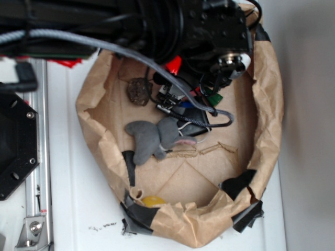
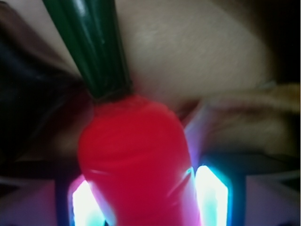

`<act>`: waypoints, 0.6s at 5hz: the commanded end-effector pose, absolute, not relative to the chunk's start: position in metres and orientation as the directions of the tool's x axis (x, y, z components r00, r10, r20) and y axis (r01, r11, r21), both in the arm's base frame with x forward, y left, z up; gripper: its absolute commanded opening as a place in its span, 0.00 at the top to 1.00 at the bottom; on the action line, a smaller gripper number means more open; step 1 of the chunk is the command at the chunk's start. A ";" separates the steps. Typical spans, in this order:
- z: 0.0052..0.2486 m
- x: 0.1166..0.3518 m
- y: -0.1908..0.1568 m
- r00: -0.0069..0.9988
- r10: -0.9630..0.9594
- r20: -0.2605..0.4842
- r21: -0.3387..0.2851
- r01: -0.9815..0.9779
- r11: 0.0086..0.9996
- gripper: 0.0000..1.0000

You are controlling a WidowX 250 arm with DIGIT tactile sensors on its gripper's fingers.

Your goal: Grab the carrot.

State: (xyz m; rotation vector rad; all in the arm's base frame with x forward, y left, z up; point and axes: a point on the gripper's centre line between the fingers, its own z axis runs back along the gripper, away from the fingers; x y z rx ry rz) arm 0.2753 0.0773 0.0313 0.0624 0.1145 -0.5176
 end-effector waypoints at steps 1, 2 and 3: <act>0.147 0.264 0.012 0.926 -0.350 0.140 -0.078 0.363 0.929 1.00; 0.199 0.269 -0.001 0.958 -0.243 0.153 -0.148 0.266 0.953 1.00; 0.202 0.275 -0.006 0.963 -0.225 0.148 -0.133 0.244 0.961 1.00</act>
